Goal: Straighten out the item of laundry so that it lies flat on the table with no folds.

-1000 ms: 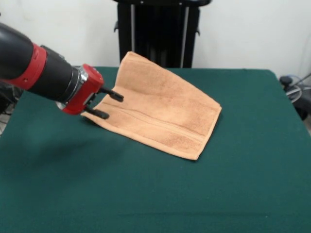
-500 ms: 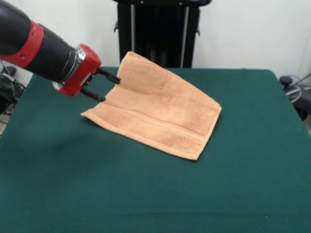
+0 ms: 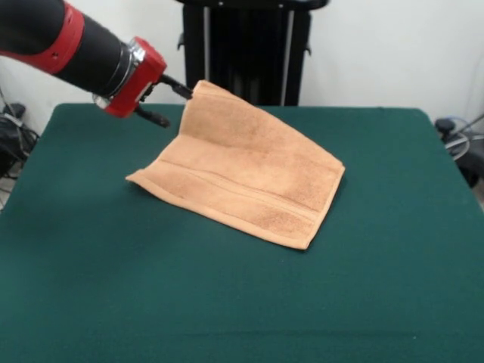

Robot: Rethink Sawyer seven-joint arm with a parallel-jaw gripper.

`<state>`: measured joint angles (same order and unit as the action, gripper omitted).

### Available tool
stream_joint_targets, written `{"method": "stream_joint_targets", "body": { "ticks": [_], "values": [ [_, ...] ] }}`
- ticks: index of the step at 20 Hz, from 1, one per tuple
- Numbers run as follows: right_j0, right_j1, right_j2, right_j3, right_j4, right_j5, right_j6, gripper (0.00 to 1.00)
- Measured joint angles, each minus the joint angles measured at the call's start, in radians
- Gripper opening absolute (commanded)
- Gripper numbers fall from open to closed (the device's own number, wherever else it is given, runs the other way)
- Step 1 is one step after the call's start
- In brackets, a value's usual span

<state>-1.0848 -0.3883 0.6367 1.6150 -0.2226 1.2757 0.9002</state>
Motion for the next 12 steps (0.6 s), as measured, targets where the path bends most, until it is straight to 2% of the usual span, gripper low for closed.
{"method": "stream_joint_targets", "body": {
  "ticks": [12],
  "values": [
    [0.000, -0.038, -0.002, 0.067, -0.100, 0.000, 0.000, 1.00]
  ]
}}
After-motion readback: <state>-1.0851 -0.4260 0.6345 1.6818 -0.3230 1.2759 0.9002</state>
